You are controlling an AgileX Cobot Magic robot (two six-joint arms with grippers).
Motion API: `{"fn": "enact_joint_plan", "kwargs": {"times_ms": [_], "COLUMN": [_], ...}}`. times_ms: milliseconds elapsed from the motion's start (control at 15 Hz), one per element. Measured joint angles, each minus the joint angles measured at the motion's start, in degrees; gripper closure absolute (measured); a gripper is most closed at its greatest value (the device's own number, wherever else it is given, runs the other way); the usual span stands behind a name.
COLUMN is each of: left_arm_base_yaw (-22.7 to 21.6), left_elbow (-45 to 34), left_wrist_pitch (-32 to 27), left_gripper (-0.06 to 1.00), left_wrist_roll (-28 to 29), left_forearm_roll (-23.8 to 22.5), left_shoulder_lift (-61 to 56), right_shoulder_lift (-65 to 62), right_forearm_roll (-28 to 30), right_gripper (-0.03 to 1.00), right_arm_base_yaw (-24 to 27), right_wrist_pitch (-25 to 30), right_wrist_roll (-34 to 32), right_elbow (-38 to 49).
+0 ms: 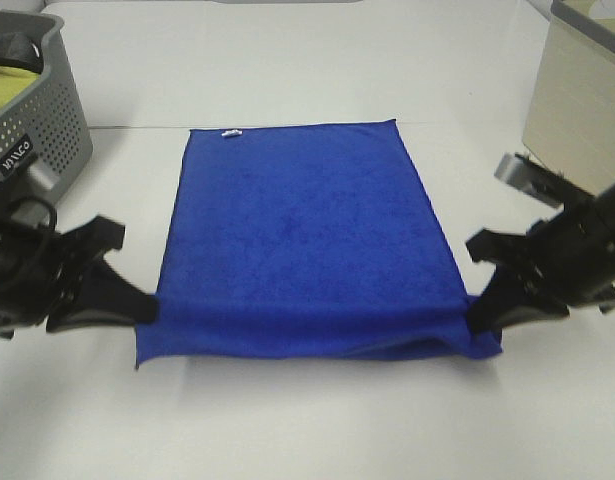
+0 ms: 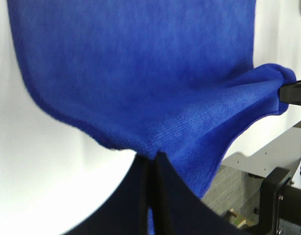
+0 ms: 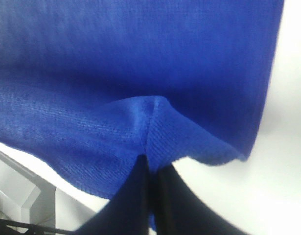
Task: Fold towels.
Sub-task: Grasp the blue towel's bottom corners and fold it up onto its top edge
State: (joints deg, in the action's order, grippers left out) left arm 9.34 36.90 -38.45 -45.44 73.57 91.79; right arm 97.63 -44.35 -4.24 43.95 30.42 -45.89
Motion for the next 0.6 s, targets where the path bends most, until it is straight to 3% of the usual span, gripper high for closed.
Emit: {"fn": "enact_joint_plan", "kwargs": {"times_ms": [267,600], "left_arm_base_yaw": [0.00,0.00], "left_elbow": [18.51,43.95], "left_wrist_pitch": [-0.23,-0.06], "left_gripper": [0.94,0.94], "left_wrist_roll": [7.33,10.37], "left_forearm_roll": [-6.65,-7.39], "left_shoulder_lift": [10.31,26.36], "right_shoulder_lift": [12.20,30.54], "right_forearm_roll": [2.46,7.68], "right_gripper": [0.95,0.95], "right_arm_base_yaw": [0.00,0.00], "right_wrist_pitch": [7.73,15.64], "right_wrist_roll": [-2.35,-9.45], "right_elbow": [-26.18,-60.79]}}
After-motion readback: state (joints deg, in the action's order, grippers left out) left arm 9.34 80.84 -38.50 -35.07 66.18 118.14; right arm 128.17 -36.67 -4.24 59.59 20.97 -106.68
